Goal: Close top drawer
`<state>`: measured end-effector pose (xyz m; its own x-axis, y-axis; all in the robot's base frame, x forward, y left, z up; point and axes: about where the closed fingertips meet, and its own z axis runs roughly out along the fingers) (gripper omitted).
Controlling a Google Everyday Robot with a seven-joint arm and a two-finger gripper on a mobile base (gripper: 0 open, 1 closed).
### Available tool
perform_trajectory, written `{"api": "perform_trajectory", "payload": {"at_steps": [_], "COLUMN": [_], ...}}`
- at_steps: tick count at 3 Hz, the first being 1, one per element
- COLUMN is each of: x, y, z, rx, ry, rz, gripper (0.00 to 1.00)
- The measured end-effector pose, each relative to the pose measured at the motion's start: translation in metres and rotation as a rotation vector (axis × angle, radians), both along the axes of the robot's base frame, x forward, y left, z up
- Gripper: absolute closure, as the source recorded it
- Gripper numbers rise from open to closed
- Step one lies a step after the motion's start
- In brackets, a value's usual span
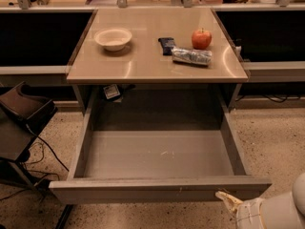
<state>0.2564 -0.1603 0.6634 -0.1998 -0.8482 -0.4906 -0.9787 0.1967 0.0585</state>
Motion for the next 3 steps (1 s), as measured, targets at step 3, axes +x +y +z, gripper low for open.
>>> {"api": "perform_trajectory", "payload": {"at_steps": [3], "x": [0.063], "y": [0.019], "z": [-0.039], "rx": [0.014], "ry": [0.107], "rz": [0.05], "gripper": [0.0]}}
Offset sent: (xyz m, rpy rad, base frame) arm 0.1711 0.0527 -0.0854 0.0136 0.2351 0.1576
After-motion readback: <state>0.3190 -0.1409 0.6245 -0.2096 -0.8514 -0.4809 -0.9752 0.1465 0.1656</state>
